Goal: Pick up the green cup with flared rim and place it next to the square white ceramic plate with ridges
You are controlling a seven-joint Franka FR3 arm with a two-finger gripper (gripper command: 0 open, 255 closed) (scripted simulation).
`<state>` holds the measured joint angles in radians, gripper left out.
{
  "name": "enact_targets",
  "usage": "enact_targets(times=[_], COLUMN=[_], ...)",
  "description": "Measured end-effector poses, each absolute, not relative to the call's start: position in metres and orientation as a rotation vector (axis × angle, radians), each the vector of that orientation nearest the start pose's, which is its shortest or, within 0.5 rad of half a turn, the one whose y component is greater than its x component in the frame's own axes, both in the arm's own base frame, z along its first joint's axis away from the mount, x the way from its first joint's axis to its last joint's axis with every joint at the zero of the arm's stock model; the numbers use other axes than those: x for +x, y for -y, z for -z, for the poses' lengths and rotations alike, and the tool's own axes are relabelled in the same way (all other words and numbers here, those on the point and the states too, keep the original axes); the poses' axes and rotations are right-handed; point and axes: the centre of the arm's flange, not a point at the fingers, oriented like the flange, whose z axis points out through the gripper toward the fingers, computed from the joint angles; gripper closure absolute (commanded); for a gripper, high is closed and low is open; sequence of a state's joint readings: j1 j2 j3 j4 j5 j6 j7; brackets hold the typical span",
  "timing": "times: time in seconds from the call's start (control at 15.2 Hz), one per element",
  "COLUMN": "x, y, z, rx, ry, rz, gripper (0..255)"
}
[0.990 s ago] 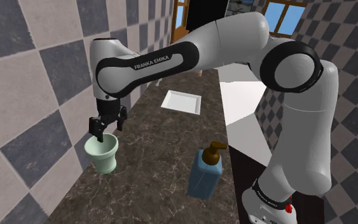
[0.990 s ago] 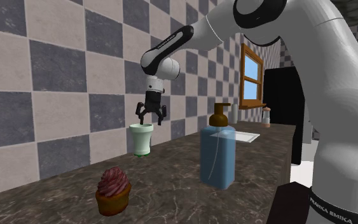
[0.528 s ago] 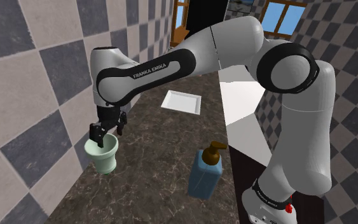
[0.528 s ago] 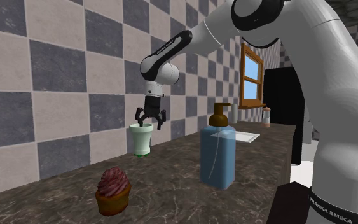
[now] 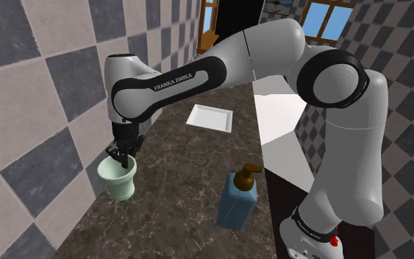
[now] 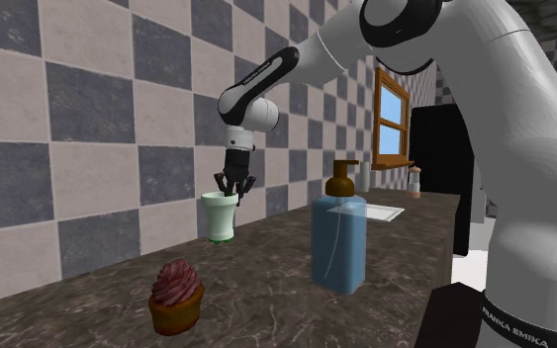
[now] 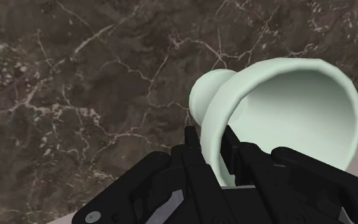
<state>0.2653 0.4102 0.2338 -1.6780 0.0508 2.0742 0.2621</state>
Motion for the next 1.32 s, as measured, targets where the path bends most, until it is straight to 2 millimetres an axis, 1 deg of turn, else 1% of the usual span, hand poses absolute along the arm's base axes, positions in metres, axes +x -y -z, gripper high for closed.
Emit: enact_targets(times=[0.4,0.53,1.32], x=[0.588,0.588,0.588], y=[-0.306,-0.306,-0.305], z=[-0.37,-0.375,-0.438], rx=[-3.0,-3.001,-3.001], ry=[0.292,0.292,0.292], rz=[-0.082,-0.084,-0.084], gripper=[255,255,255])
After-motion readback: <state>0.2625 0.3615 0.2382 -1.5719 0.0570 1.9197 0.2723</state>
